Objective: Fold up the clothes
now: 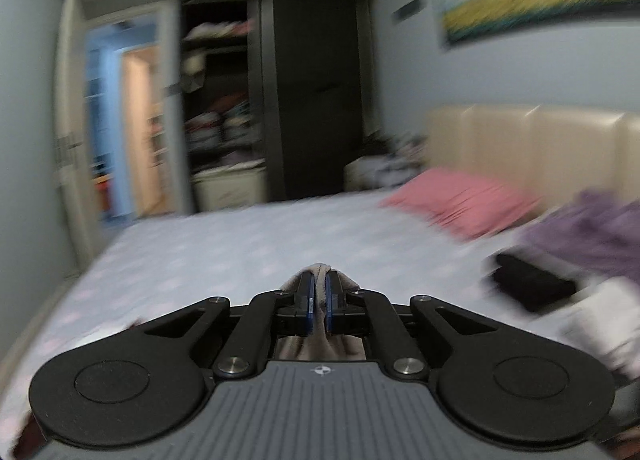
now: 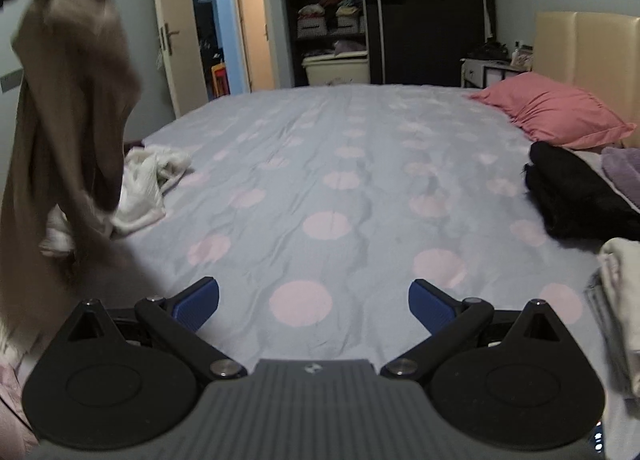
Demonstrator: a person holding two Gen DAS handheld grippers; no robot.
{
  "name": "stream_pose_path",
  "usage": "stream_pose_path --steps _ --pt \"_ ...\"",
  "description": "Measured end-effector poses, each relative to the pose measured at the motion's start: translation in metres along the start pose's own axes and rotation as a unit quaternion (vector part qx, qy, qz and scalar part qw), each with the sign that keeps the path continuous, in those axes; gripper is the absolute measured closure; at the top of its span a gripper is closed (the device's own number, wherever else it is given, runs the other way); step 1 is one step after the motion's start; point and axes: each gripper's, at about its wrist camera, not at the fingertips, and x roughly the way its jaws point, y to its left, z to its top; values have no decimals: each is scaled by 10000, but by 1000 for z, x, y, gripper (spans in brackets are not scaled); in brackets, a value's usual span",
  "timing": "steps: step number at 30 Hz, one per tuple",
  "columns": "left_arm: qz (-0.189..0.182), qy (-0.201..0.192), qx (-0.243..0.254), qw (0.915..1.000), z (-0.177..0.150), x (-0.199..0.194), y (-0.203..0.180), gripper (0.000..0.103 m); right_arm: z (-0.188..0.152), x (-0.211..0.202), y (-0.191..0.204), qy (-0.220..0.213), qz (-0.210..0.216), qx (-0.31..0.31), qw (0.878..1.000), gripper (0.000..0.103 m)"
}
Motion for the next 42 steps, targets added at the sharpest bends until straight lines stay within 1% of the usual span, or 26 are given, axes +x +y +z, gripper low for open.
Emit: stream_pose_path --steps 1,4,7,9,11,13,16,19,20,22,23,24,28,29,30,31,32,33,34,35,36,38,41,42 --pt "-213 -116 -31 9997 9 -5 -9 100 4 -5 -3 -75 -13 2 10000 1" --pt "-677 -355 -177 9969 26 -19 -21 100 15 -22 -12 -315 -74 -63 9995 1" --pt "-948 -440 -376 9938 32 -32 -20 100 25 -36 -19 -541 -121 -212 9982 1" --pt "-922 -400 -421 9941 32 -34 -17 100 28 -41 -19 -527 -55 -331 9980 1" --pt "-759 -198 -545 9954 23 -32 -7 100 29 -44 -19 -444 63 -452 9980 1" --pt "-517 154 -648 9964 9 -31 4 100 22 -43 -14 -256 284 -574 9976 2" --pt "-175 727 -694 9948 -35 -19 21 100 5 -35 -5 81 534 -729 9959 2" --pt "168 1296 -738 9887 -80 -7 39 100 -12 -24 7 393 734 -922 9922 3" --pt "282 1485 -752 9857 -95 -3 45 99 -17 -19 12 502 802 -1002 9905 4" --pt "510 1860 -778 9781 -125 6 57 99 -27 -8 22 753 925 -1178 9858 9" --pt "624 2046 -791 9737 -140 10 63 99 -31 -3 27 867 979 -1251 9835 15" --pt "737 2231 -803 9687 -155 14 69 99 -34 2 30 982 1020 -1315 9811 19" --pt "1170 2913 -842 9457 -211 29 90 98 -36 18 37 1254 1119 -1476 9747 23" --pt "1216 2906 -826 9455 -210 29 88 93 -35 20 40 1305 1143 -1521 9730 25" --pt "1262 2899 -811 9452 -209 29 87 88 -34 21 43 1351 1164 -1563 9715 30" --pt "1305 2884 -788 9453 -208 29 86 83 -34 23 43 1404 1184 -1612 9697 33" --pt "1337 2845 -742 9464 -206 29 86 74 -32 26 42 1461 1200 -1664 9678 39" --pt "1378 2799 -702 9475 -204 29 87 65 -29 30 42 1513 1201 -1723 9659 42" --pt "1444 2732 -676 9487 -202 27 89 61 -26 35 41 1565 1190 -1784 9641 43" --pt "1501 2670 -651 9497 -200 26 90 58 -22 39 39 1619 1177 -1845 9622 45" --pt "1531 2625 -631 9506 -197 25 90 58 -19 43 37 1674 1160 -1910 9602 48" --pt "1563 2542 -586 9526 -192 23 90 58 -12 53 33 1759 1129 -2044 9563 49" --pt "1323 2521 -476 9574 -190 23 88 57 -1 67 28 1818 1100 -2187 9524 50" --pt "1250 2561 -437 9575 -193 25 86 55 2 73 28 1825 1106 -2233 9511 50"
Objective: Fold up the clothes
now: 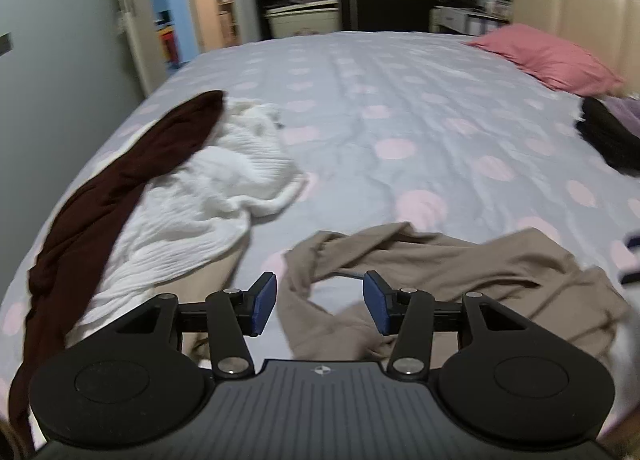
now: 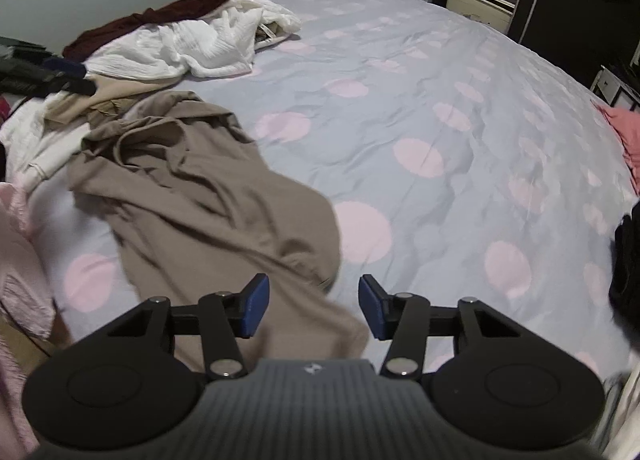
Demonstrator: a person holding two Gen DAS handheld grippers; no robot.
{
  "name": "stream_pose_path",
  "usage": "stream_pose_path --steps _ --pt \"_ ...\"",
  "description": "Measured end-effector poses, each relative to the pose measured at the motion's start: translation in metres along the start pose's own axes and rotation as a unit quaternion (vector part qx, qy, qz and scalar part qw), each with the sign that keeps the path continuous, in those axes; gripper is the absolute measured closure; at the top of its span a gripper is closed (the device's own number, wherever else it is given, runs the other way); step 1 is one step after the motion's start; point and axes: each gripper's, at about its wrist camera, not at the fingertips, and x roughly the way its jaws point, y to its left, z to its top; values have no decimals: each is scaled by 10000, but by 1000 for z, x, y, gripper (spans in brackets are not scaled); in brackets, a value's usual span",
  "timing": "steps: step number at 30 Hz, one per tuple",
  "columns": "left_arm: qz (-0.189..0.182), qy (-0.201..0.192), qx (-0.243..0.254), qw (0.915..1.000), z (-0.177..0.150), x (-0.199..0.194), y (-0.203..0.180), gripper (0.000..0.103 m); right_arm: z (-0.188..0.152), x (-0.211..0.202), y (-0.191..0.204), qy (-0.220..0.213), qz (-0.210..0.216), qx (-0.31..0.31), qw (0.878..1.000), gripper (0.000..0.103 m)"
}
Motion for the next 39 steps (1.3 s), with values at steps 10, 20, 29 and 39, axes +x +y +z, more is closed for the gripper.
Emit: stream_pose_path --steps 10,20,29,39 --pt "-417 397 345 9977 -13 38 -16 48 27 53 -13 60 446 54 9990 50" --pt "-305 756 -29 9967 -22 79 2 49 35 91 13 291 1366 -166 9901 61" --pt "-291 561 -568 9964 -21 68 20 99 40 67 1 -224 897 247 9954 97" --pt "-401 -1307 -816 9872 49 -44 22 100 67 -81 -24 -2291 -434 521 9710 98"
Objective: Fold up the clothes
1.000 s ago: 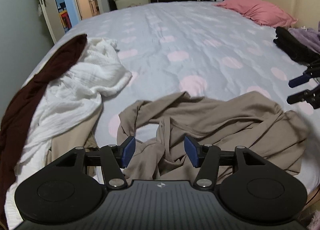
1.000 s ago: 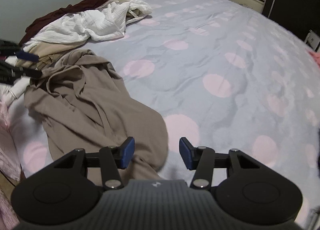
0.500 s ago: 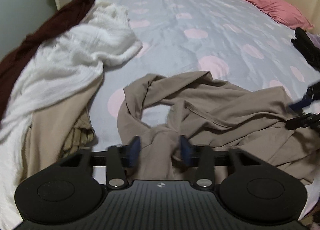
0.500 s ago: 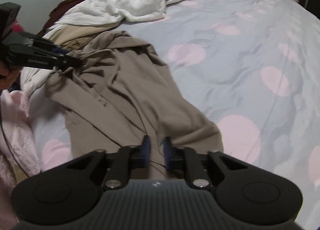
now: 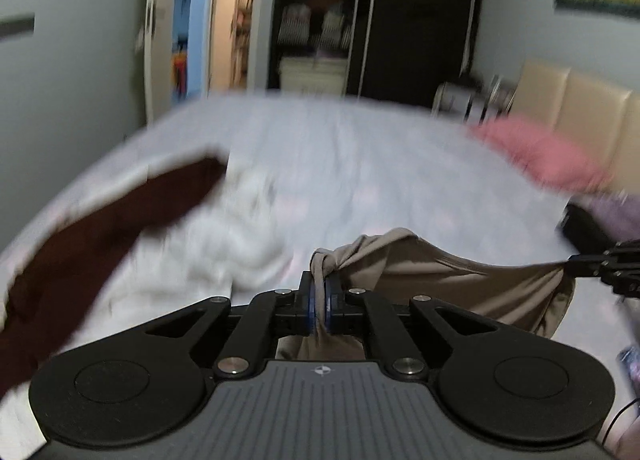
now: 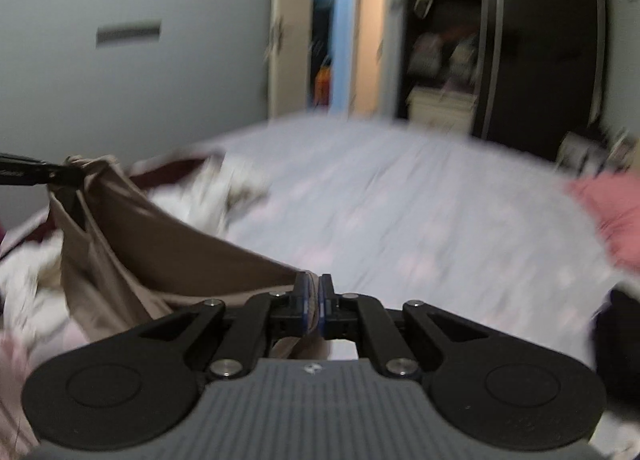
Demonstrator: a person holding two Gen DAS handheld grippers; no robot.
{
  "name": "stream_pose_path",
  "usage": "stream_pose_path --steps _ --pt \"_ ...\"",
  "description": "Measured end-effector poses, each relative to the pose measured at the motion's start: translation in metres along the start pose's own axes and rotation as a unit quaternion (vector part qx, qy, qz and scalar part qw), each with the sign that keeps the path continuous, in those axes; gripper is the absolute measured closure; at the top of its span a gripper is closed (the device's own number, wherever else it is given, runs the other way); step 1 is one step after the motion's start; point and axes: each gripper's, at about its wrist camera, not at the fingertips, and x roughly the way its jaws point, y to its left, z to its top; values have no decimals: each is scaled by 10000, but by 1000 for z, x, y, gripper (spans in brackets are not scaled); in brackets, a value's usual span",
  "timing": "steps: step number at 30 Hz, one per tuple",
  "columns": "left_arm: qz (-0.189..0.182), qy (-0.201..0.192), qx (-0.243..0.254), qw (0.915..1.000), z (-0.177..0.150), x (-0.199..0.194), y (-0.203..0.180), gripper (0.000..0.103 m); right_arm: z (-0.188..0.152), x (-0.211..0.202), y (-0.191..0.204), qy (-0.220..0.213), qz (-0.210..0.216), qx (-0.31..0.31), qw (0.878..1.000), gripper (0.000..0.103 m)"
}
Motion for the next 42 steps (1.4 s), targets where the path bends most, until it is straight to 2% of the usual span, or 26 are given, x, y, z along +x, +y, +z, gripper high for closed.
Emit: stream_pose_path --steps 3,6,12,14,17,19,23,27,30,33,36,39,42 --pt "-181 -600 132 9979 35 -34 -17 100 34 -46 -8 -613 -332 -97 9975 98" --pt "-362 -1207 276 9916 66 -70 -37 100 68 -98 -11 -1247 -687 -242 9895 98" --pt "-671 -2386 524 9674 122 -149 -74 100 123 -191 -6 -2440 -1277 -558 9597 98" --pt "-727 -2652 581 9597 134 -169 -86 100 136 -214 -6 -2673 -1363 -626 9519 98" --pt "-792 -2854 686 9527 147 -189 -101 100 145 -227 -8 -2607 -1272 -623 9550 98" --pt "-862 -2694 763 9561 150 -188 -110 100 140 -224 -12 -2415 -1214 -584 9610 98" --pt "-1002 -1909 828 9730 136 -153 -119 100 103 -190 -24 -1695 -1103 -412 9785 98" --pt "-1063 -931 863 9862 96 -95 -116 100 40 -133 -36 -600 -908 -61 9940 98" --pt "-1083 -297 1003 9886 56 -50 -110 100 -13 -89 -45 194 -891 228 9956 98" --pt "-1113 299 1191 9862 14 -8 -109 100 -61 -52 -57 868 -752 619 9915 98" --pt "-1241 819 1390 9791 -26 22 -104 100 -105 -29 -62 1482 -576 799 9840 98" --pt "-1507 1296 1605 9668 -65 29 -101 100 -140 -27 -55 1909 -494 841 9768 97" --pt "-1722 1559 1857 9548 -84 25 -103 99 -157 -27 -59 2172 -395 940 9708 94"
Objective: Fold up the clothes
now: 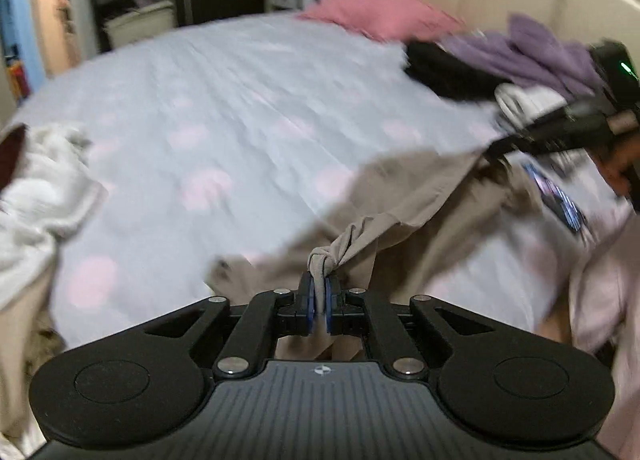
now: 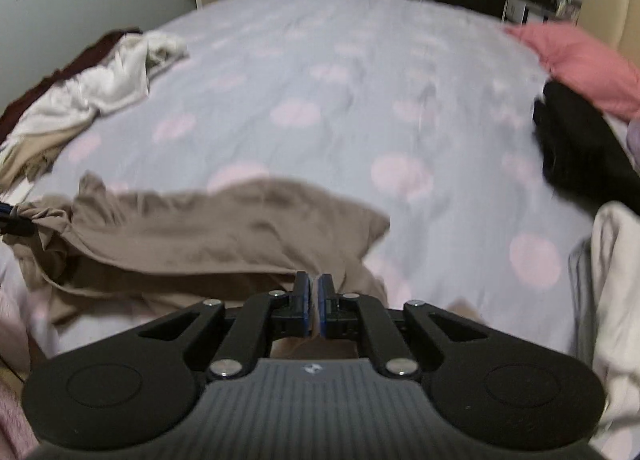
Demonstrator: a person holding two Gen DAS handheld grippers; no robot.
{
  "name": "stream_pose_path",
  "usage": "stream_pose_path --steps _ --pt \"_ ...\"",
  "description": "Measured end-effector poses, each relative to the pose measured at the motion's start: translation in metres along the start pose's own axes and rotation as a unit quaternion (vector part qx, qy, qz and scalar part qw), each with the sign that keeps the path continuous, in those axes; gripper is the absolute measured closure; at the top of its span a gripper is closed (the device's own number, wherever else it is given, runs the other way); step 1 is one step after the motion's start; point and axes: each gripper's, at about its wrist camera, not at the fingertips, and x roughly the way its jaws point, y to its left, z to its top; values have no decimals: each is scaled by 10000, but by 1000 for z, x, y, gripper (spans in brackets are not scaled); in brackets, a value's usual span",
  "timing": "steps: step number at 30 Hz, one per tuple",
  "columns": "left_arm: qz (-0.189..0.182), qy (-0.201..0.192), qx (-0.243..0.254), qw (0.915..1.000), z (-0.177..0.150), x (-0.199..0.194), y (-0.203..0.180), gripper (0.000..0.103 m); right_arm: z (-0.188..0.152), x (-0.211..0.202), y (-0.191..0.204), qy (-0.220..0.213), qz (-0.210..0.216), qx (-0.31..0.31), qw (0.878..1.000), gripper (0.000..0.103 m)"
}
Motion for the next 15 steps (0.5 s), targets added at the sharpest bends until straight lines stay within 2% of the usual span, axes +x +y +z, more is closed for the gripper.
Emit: stream_pose_path --steps 1,4,6,8,10,15 --pt "-78 91 84 9999 -6 1 -3 98 -6 -3 -3 16 36 31 10000 93" --pt "-313 365 335 9983 -23 4 -12 77 -13 -12 -9 -33 107 43 9999 85" --pt "-414 452 541 9967 -32 2 -18 64 -14 -17 -11 -106 123 31 9999 72" --pt "-475 479 750 9949 -37 -4 -27 59 -15 -24 -10 -188 181 29 9997 71" --pt "-479 527 881 9936 -36 -5 -29 58 -15 -31 -6 -293 316 -2 9991 71" --pt "-304 566 1414 9879 -32 6 -37 58 -16 -39 22 -421 734 -559 9948 69"
